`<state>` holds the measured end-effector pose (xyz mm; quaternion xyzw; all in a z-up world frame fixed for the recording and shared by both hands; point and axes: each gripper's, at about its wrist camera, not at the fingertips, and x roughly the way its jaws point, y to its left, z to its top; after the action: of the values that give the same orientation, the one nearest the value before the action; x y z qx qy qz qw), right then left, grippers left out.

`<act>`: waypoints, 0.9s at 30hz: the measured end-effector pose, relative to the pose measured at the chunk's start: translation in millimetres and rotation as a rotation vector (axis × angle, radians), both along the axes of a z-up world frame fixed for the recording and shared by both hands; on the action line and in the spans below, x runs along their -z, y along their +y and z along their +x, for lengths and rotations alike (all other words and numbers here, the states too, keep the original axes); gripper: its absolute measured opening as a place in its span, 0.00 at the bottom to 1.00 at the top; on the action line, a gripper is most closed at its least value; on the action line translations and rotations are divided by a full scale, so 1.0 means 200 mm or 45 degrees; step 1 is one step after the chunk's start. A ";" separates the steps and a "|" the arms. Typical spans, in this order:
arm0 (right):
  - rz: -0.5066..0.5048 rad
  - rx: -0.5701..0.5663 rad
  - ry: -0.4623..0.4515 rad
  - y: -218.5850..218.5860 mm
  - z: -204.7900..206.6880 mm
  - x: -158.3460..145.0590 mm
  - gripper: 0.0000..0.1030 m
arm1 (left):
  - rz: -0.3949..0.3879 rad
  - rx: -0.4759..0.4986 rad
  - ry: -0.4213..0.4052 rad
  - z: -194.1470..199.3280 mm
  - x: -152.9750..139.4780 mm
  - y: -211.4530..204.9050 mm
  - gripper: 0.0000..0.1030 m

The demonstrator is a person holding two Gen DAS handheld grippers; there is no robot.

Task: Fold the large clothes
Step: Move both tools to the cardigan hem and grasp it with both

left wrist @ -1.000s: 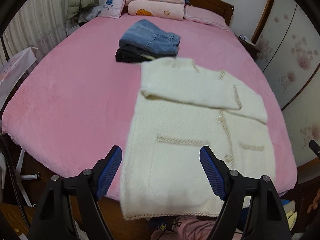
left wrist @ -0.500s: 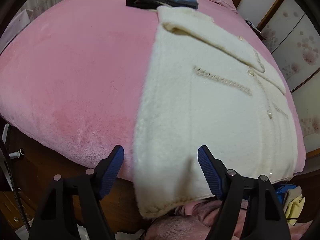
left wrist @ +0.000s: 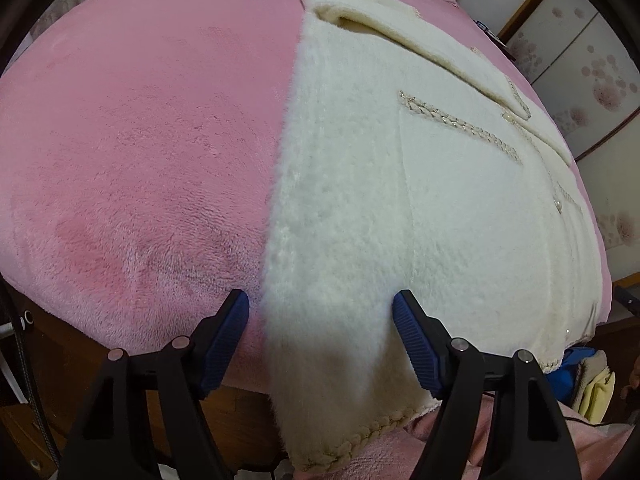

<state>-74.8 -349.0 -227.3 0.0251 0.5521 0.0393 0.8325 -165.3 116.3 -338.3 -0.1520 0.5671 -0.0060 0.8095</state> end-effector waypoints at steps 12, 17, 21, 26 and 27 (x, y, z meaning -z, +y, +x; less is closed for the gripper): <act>-0.044 0.109 0.113 -0.31 -0.01 0.18 0.41 | 0.029 0.103 0.037 0.02 -0.02 -0.07 0.69; -0.050 0.073 0.143 -0.32 0.01 0.23 0.43 | 0.039 0.157 0.064 0.05 -0.04 -0.08 0.69; -0.028 0.044 0.141 -0.35 0.02 0.25 0.46 | 0.020 0.184 0.095 0.05 -0.04 -0.07 0.69; 0.099 0.033 0.185 -0.40 0.01 0.31 0.47 | -0.009 0.209 0.122 0.03 -0.03 -0.08 0.69; 0.131 0.037 0.197 -0.41 0.02 0.32 0.47 | -0.013 0.217 0.129 0.02 -0.02 -0.09 0.69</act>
<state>-71.5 -430.4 -291.4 0.0788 0.6114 0.0534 0.7856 -161.3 98.8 -333.7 -0.1075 0.6180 -0.0700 0.7757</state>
